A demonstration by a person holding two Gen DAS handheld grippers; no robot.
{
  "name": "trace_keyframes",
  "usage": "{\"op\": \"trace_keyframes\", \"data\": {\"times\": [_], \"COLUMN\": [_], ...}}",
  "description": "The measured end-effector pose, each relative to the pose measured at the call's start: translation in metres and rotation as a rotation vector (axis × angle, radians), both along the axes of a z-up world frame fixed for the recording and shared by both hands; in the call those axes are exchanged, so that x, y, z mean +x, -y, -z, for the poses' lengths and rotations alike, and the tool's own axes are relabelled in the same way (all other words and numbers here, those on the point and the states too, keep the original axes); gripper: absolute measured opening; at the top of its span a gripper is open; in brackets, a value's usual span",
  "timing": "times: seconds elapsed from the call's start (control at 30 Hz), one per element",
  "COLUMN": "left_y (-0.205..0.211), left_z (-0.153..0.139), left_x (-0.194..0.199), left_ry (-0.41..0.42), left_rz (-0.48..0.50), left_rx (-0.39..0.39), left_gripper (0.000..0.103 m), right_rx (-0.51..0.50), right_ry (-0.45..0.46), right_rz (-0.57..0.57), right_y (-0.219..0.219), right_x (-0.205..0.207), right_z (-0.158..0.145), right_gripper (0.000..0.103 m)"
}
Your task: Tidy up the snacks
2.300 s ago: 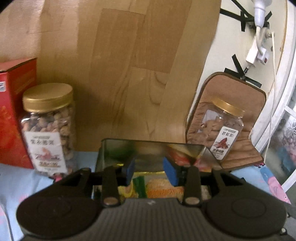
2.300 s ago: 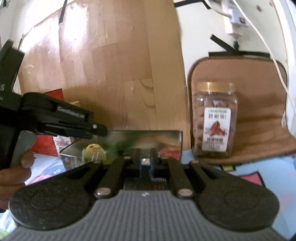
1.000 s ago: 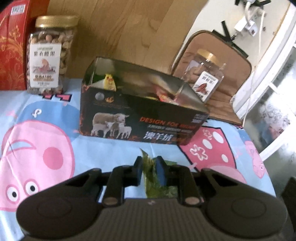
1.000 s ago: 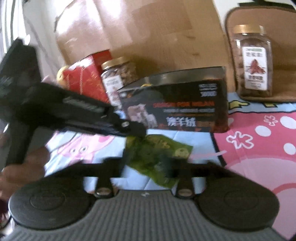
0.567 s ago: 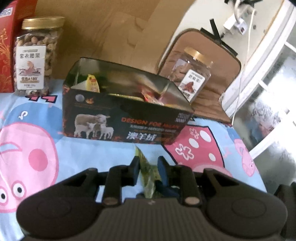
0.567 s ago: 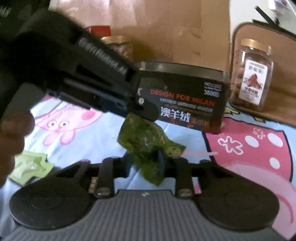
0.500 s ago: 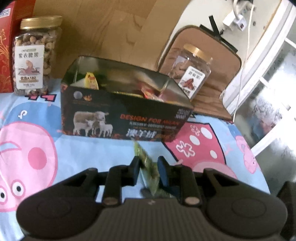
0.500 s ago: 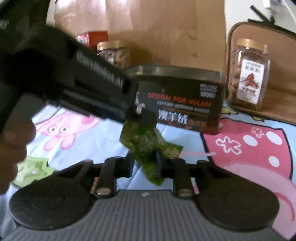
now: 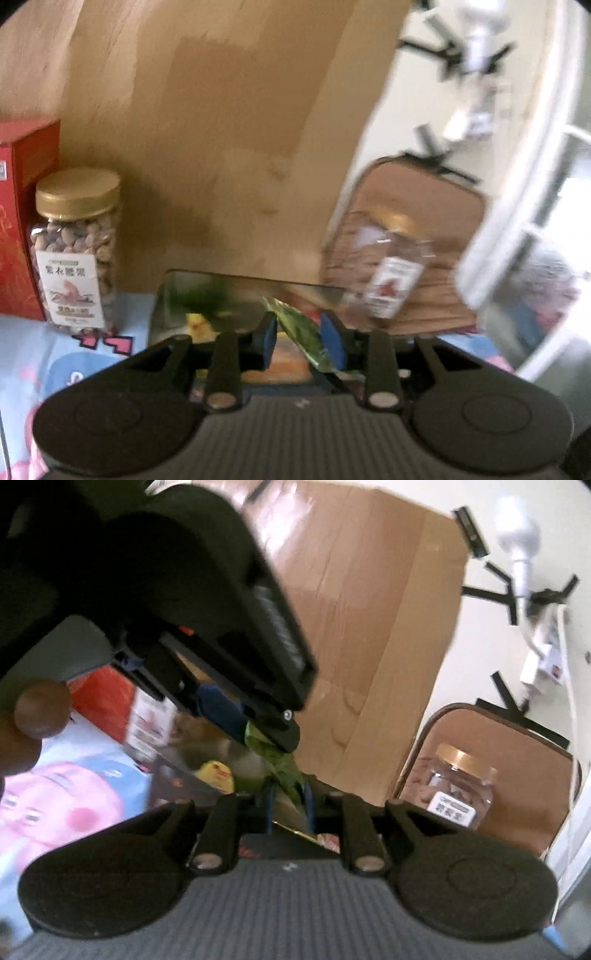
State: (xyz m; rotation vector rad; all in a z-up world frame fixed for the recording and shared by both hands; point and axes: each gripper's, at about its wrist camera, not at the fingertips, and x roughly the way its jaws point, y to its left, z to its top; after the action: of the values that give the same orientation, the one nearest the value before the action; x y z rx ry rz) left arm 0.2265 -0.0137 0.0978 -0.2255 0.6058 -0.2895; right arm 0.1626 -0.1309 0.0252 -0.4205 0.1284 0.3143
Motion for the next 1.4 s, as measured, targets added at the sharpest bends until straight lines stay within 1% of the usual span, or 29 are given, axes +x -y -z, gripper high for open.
{"op": "trace_keyframes", "data": {"times": [0.03,0.07,0.1,0.13,0.2,0.27,0.3,0.33,0.4,0.43,0.53,0.63,0.7,0.77,0.87,0.97,1.0,1.07,1.1,1.13,1.2,1.23,1.3,1.4], "left_y": [0.000,-0.001,-0.002,-0.001,-0.005,-0.011,-0.014,-0.019,-0.027,-0.031,-0.048,-0.061,-0.064,-0.066,-0.068,-0.067,-0.067,-0.069,-0.071,-0.072,-0.075,-0.075,-0.075,-0.073], "left_z": [0.006,0.010,0.012,0.014,0.019,0.024,0.025,0.025,0.021,0.019,0.020,0.032,0.043,0.053,0.068,0.086,0.090,0.093,0.093,0.093,0.093,0.093,0.091,0.089], "left_x": [0.010,0.014,0.014,0.014,0.009,0.004,-0.001,-0.008,-0.029,-0.041,-0.075,-0.111,-0.132,-0.154,-0.178,-0.188,-0.192,-0.195,-0.195,-0.195,-0.192,-0.191,-0.190,-0.188], "left_ry": [-0.025,-0.023,-0.024,-0.026,-0.024,-0.041,-0.047,-0.051,-0.012,-0.010,-0.017,-0.044,-0.065,-0.085,-0.111,-0.155,-0.158,-0.153,-0.155,-0.159,-0.170,-0.172,-0.173,-0.172], "left_rz": [-0.020,-0.039,-0.057,-0.064,-0.056,-0.062,-0.059,-0.057,-0.060,-0.053,-0.017,0.039,0.085,0.123,0.158,0.168,0.159,0.146,0.141,0.139,0.133,0.129,0.122,0.128], "left_rx": [0.010,0.008,0.028,0.049,0.052,0.050,0.040,0.029,0.034,0.029,-0.026,-0.076,-0.098,-0.105,-0.119,-0.112,-0.113,-0.115,-0.120,-0.127,-0.138,-0.139,-0.143,-0.145], "left_gripper": [0.033,0.036,0.034,0.034,0.035,0.034,0.034,0.034,0.037,0.038,0.038,0.038,0.038,0.038,0.038,0.038,0.038,0.040,0.041,0.041,0.041,0.044,0.047,0.048], "right_rx": [-0.017,-0.015,-0.002,0.019,0.053,0.066,0.087,0.117,0.178,0.217,0.351,0.489,0.551,0.596,0.628,0.598,0.578,0.545,0.524,0.513,0.527,0.528,0.510,0.530], "right_ry": [-0.020,-0.024,-0.020,-0.020,-0.010,-0.012,-0.030,-0.063,-0.141,-0.190,-0.371,-0.567,-0.648,-0.710,-0.726,-0.712,-0.703,-0.667,-0.640,-0.619,-0.602,-0.589,-0.542,-0.474], "right_rz": [0.013,0.023,0.031,0.022,0.006,0.004,-0.008,-0.024,-0.054,-0.065,-0.118,-0.164,-0.176,-0.189,-0.196,-0.184,-0.180,-0.183,-0.178,-0.174,-0.178,-0.171,-0.137,-0.086], "right_y": [-0.003,-0.004,-0.003,0.000,0.007,0.012,0.015,0.021,0.030,0.037,0.058,0.078,0.086,0.093,0.093,0.082,0.077,0.072,0.070,0.070,0.071,0.071,0.072,0.083], "right_x": [0.010,0.012,0.011,0.007,-0.004,-0.017,-0.021,-0.028,-0.036,-0.042,-0.059,-0.067,-0.076,-0.083,-0.099,-0.103,-0.105,-0.109,-0.112,-0.113,-0.113,-0.113,-0.114,-0.114], "right_z": [0.004,0.006,0.005,0.003,0.000,0.000,-0.001,-0.002,-0.002,-0.001,0.011,0.027,0.037,0.044,0.047,0.043,0.042,0.038,0.034,0.032,0.028,0.027,0.025,0.016], "right_gripper": [0.028,0.031,0.037,0.042,0.046,0.046,0.046,0.046,0.046,0.046,0.047,0.047,0.048,0.048,0.048,0.048,0.044,0.039,0.028,0.025,0.022,0.021,0.021,0.019]}}
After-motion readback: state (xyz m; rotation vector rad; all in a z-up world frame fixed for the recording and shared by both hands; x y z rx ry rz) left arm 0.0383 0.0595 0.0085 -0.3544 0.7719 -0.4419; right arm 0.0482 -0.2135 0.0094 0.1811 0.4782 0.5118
